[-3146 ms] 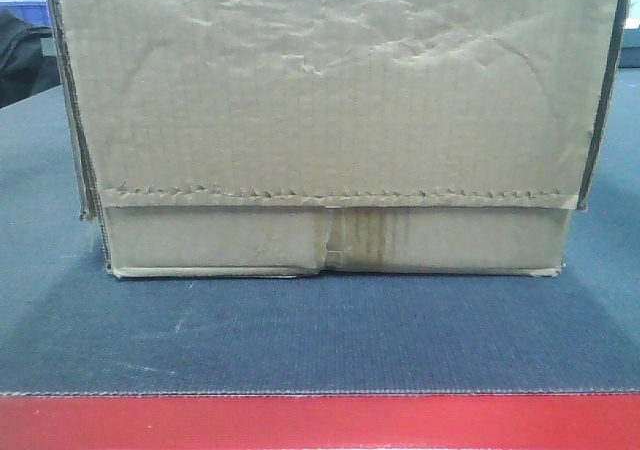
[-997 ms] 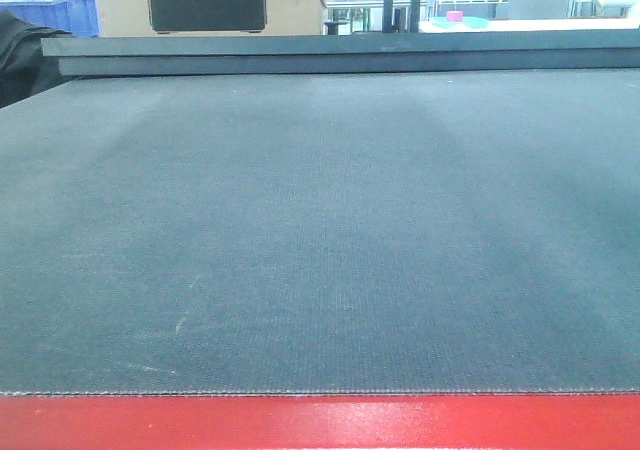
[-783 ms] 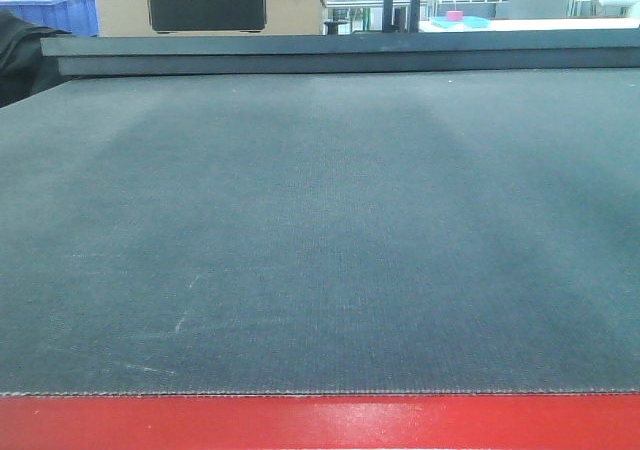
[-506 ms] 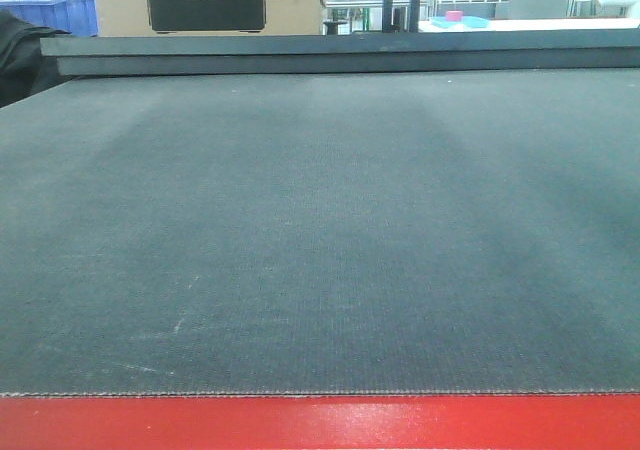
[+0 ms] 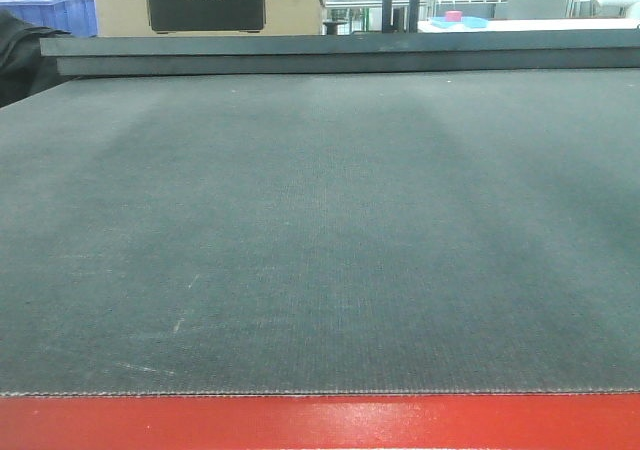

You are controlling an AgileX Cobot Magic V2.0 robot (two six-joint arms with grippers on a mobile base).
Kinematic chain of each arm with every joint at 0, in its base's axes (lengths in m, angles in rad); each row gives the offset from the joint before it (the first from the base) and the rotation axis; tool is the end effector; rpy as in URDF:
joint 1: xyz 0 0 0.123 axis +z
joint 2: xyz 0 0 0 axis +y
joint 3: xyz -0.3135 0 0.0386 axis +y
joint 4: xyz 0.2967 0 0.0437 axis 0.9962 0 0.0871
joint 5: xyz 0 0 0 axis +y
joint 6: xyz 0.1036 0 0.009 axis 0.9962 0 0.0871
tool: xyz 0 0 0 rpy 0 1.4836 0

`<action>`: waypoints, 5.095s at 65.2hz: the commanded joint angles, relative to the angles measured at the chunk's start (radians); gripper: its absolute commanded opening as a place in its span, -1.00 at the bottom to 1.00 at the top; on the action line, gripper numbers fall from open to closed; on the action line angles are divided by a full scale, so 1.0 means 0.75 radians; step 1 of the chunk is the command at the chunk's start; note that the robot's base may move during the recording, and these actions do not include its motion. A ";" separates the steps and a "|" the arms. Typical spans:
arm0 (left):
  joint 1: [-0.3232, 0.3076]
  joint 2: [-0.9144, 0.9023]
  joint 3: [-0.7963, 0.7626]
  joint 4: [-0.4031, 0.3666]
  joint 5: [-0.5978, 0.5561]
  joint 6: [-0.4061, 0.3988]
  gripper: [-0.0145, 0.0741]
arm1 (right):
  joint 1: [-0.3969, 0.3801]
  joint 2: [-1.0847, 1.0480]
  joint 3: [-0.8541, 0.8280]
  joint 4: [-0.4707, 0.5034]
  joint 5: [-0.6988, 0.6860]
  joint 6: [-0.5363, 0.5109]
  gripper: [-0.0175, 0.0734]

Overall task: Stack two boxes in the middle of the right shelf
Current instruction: 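Drive the base away from the table carrying the boxes, then turn and drive the base toward the steel shelf with blue bins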

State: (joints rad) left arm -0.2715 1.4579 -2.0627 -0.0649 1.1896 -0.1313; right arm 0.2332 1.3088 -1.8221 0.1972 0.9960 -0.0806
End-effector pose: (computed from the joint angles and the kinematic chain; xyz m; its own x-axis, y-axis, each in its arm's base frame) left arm 0.3003 -0.0901 0.5940 -0.5030 -0.0204 -0.8640 0.2437 0.9558 -0.1645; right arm 0.2763 0.0832 0.5808 -0.3770 -0.0616 -0.9242 -0.3659 0.9265 0.0875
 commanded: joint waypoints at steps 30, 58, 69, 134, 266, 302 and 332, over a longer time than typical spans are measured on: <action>0.006 -0.015 -0.014 0.040 -0.047 -0.004 -0.92 | -0.014 -0.022 -0.016 -0.038 -0.083 -0.021 -0.95; 0.006 -0.015 -0.014 0.040 -0.047 -0.004 -0.92 | -0.014 -0.022 -0.016 -0.038 -0.083 -0.021 -0.95; 0.006 -0.015 -0.014 0.045 -0.047 -0.004 -0.92 | -0.014 -0.022 -0.016 -0.038 -0.083 -0.021 -0.95; 0.006 -0.015 -0.014 0.045 -0.047 -0.004 -0.92 | -0.014 -0.022 -0.016 -0.038 -0.083 -0.021 -0.95; 0.006 -0.015 -0.014 0.045 -0.047 -0.004 -0.92 | -0.014 -0.022 -0.016 -0.038 -0.083 -0.021 -0.95; 0.006 -0.015 -0.014 0.045 -0.047 -0.004 -0.92 | -0.014 -0.022 -0.016 -0.038 -0.083 -0.021 -0.95; 0.006 -0.015 -0.014 0.045 -0.047 -0.004 -0.92 | -0.014 -0.022 -0.016 -0.038 -0.083 -0.021 -0.95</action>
State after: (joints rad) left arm -0.2715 1.4597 -2.0627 -0.0628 1.1896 -0.1313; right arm 0.2332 1.3088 -1.8221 0.1995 0.9960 -0.0806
